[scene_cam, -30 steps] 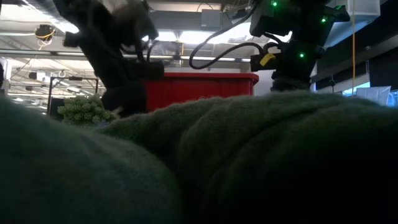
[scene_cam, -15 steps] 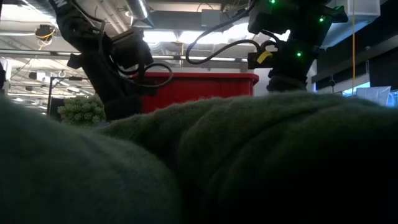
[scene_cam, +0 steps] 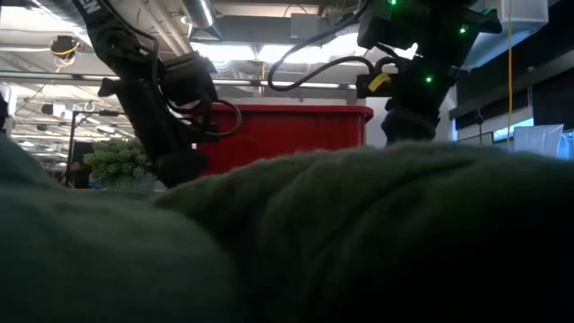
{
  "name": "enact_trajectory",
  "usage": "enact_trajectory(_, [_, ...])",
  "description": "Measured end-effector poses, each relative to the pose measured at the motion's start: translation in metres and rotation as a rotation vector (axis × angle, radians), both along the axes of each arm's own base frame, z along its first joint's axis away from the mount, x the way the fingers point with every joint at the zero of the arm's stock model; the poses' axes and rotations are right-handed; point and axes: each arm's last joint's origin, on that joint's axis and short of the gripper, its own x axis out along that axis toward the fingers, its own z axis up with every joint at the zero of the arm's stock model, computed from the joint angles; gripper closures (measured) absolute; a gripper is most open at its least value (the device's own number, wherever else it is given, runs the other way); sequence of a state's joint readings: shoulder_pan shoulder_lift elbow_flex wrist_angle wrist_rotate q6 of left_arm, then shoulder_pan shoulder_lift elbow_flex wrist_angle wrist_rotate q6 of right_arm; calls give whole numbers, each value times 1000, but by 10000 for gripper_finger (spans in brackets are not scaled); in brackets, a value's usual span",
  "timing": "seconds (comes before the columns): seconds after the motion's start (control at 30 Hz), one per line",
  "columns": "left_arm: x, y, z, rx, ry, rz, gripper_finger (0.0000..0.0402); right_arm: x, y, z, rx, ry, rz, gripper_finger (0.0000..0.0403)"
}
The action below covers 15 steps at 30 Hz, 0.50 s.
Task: Fold Laundry from Bin
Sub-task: Fold the dark green polo
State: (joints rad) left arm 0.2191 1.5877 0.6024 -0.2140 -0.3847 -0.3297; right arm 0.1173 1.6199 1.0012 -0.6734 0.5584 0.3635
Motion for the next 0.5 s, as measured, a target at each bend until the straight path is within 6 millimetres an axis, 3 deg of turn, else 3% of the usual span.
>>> enact_trajectory(0.23, [-3, -4, 14, 5, -12, -22, 267, -3, -2, 0, -29, 19, -36, 221])
enact_trajectory(0.5, [-5, -17, 64, 68, -220, -85, 267, 3, -2, 15, -31, -98, 32, 221])
